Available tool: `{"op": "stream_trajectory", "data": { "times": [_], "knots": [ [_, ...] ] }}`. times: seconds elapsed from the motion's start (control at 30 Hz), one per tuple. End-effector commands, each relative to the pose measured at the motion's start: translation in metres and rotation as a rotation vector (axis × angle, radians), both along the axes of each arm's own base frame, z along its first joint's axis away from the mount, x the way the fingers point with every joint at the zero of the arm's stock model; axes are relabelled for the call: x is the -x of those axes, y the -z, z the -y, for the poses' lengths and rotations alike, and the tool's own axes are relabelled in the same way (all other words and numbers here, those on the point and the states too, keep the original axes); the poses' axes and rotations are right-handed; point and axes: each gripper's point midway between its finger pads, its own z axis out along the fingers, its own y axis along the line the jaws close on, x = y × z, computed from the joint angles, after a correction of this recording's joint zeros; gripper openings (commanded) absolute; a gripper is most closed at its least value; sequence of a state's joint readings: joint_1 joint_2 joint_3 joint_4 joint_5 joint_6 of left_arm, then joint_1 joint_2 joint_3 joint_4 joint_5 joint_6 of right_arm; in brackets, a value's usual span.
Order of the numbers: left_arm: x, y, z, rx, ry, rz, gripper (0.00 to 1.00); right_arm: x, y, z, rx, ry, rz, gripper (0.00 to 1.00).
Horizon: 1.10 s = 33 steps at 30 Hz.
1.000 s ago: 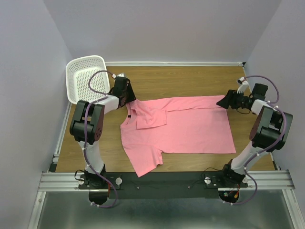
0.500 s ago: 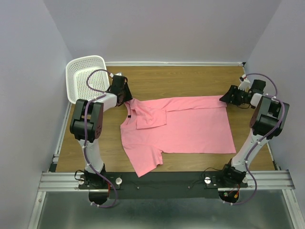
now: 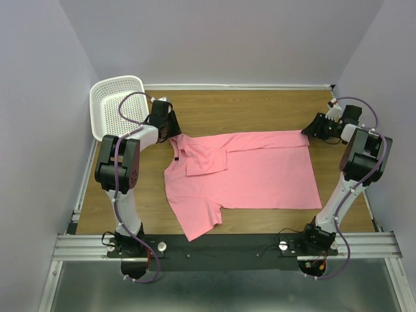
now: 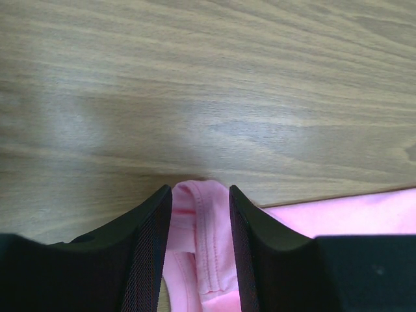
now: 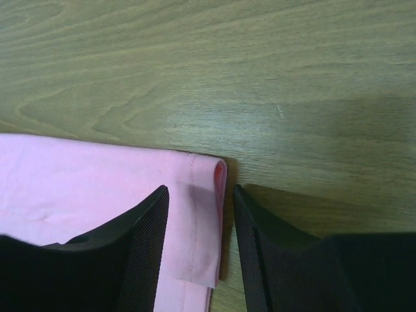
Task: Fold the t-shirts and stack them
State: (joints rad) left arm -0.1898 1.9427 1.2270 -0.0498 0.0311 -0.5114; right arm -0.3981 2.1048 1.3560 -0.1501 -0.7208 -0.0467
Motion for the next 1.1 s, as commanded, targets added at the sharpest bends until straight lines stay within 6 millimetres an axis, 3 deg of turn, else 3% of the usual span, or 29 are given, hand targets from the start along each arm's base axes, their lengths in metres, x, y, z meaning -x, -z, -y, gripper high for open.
{"op": "stream_trajectory", "data": {
  "times": [0.0,0.2,0.37,0.57,0.67,0.7,0.8,0.87,1.07],
  "knots": [
    [-0.005,-0.002,0.008,0.028,0.048,0.002,0.49,0.008,0.028,-0.004,-0.005,0.013,-0.088,0.49],
    [-0.003,0.003,0.010,0.035,0.055,-0.018,0.48,0.008,0.029,-0.005,-0.014,0.010,-0.098,0.47],
    [0.001,-0.003,0.007,0.028,0.048,-0.012,0.45,0.008,0.027,-0.004,-0.013,0.011,-0.097,0.47],
    [0.004,-0.006,0.011,0.048,0.061,-0.012,0.33,0.006,0.026,-0.003,-0.014,0.017,-0.098,0.45],
    [0.003,-0.008,0.013,0.054,0.066,-0.008,0.13,0.004,0.026,-0.002,-0.008,0.021,-0.097,0.43],
    [0.003,-0.008,0.012,0.055,0.062,-0.008,0.05,0.004,0.027,-0.002,-0.012,0.023,-0.102,0.40],
    [0.000,-0.013,0.007,0.038,0.042,0.007,0.00,-0.001,0.026,-0.001,-0.022,0.027,-0.099,0.30],
    [-0.004,-0.021,0.003,0.027,0.023,0.022,0.00,-0.005,0.028,-0.003,-0.045,0.021,-0.105,0.21],
    [-0.011,-0.026,-0.008,0.000,-0.004,0.026,0.00,-0.007,0.033,-0.006,-0.075,0.010,-0.124,0.08]
  ]
}}
